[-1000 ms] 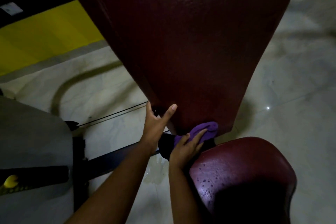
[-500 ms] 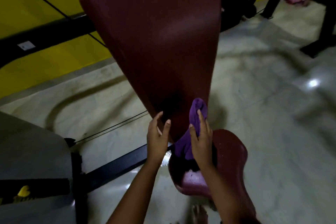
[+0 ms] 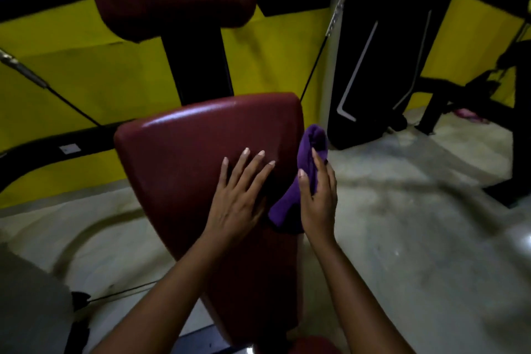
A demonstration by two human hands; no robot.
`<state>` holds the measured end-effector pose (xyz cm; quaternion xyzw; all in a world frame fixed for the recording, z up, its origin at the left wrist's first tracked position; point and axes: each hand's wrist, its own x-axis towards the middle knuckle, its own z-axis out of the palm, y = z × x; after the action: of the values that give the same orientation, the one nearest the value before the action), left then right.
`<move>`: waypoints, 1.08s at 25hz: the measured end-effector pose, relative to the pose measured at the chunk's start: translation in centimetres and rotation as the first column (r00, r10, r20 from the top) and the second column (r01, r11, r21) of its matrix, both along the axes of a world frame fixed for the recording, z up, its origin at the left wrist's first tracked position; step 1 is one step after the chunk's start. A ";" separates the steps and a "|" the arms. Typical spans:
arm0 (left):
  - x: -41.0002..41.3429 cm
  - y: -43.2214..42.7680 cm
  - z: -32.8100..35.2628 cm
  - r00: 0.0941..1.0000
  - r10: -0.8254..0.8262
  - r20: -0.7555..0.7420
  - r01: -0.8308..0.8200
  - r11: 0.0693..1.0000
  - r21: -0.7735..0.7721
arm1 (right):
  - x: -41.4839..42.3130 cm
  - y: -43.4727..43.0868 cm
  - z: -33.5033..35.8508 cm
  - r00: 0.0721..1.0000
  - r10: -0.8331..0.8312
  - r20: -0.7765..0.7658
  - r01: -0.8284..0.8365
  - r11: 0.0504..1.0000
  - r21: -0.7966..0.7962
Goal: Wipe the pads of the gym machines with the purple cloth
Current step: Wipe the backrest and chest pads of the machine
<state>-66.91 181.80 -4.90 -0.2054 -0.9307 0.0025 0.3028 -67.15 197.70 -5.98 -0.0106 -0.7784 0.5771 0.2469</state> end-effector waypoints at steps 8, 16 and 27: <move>-3.3 -0.3 -2.5 0.923 0.058 -0.381 -0.163 0.955 -0.249 | -10.6 -0.2 3.8 0.998 0.021 -0.058 -0.015 0.995 0.096; -2.7 0.4 -3.3 0.920 0.106 -0.377 -0.159 0.981 -0.112 | -5.6 -0.5 -7.6 0.963 -0.073 0.260 0.150 0.945 -0.290; 0.8 0.6 -15.5 0.924 0.037 -0.382 -0.153 0.949 -0.277 | -1.8 -1.1 -15.0 0.926 -0.172 0.337 0.248 0.949 -0.195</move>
<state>-66.11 182.37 -20.40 -0.1991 -0.8540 0.1980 0.4380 -68.92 196.58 -20.98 -0.2155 -0.7288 0.6254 0.1770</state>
